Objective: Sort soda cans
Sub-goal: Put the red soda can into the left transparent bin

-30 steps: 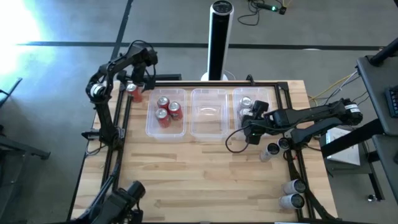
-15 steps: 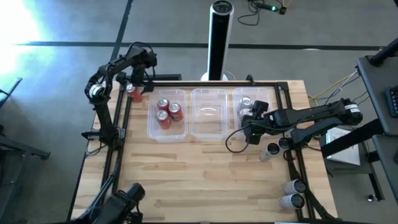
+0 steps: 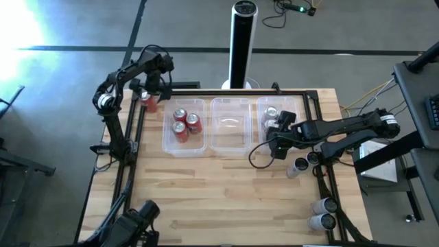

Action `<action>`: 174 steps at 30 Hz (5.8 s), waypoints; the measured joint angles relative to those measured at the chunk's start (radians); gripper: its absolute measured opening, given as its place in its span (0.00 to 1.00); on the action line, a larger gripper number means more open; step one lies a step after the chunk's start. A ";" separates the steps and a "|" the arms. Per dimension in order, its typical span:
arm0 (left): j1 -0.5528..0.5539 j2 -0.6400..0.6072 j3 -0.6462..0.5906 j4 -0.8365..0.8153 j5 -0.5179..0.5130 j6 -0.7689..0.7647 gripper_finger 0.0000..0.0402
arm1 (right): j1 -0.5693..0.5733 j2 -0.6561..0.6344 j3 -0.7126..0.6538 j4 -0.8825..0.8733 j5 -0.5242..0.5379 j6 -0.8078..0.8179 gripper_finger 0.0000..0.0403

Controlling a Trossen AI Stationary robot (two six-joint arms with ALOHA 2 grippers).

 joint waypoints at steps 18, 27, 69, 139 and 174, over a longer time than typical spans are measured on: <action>-0.008 -0.001 0.061 0.118 0.050 0.065 0.87 | 0.000 0.000 0.000 0.000 0.000 -0.001 0.91; -0.008 0.001 0.180 0.074 0.020 0.065 0.87 | 0.000 0.000 0.000 0.001 0.000 0.000 0.91; 0.072 0.129 0.026 0.181 0.048 0.057 0.87 | 0.000 0.000 0.000 -0.003 0.000 0.025 0.91; -0.922 -0.395 -0.105 0.242 0.071 0.133 0.73 | 0.000 0.000 0.076 0.088 -0.003 -0.088 0.91; -0.846 -0.038 -0.018 0.168 0.110 0.293 0.75 | 0.000 0.000 0.123 0.089 -0.029 -0.077 0.91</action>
